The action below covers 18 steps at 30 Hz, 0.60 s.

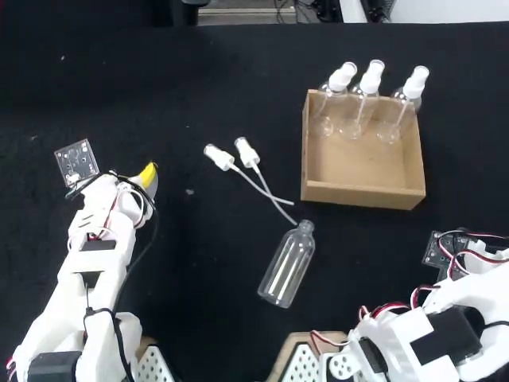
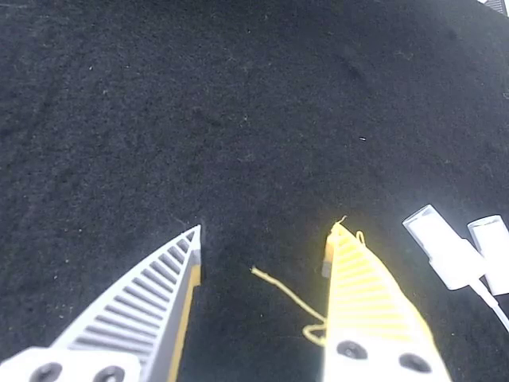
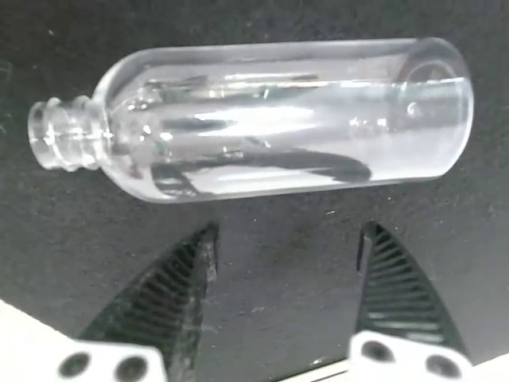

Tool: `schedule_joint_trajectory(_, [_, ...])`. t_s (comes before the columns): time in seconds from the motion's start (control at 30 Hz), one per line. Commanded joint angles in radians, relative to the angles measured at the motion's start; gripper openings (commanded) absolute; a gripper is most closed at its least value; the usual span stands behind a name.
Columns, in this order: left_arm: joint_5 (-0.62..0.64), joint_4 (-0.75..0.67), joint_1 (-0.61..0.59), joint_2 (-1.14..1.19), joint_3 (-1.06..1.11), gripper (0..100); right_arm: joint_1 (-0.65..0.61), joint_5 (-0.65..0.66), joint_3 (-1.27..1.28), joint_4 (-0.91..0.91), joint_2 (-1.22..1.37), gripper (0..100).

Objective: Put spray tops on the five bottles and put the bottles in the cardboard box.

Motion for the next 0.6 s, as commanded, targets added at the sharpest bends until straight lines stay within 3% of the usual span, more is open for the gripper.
schedule_joint_trajectory(0.0, [-0.009, -0.020, 0.013, -0.026, -0.048, 25, -0.011, 0.011, -0.071, -0.015, -0.033, 24.4])
schedule_joint_trajectory(0.57, [-0.009, -0.020, 0.013, -0.026, -0.048, 25, -0.018, 0.014, -0.077, -0.015, -0.033, 24.4])
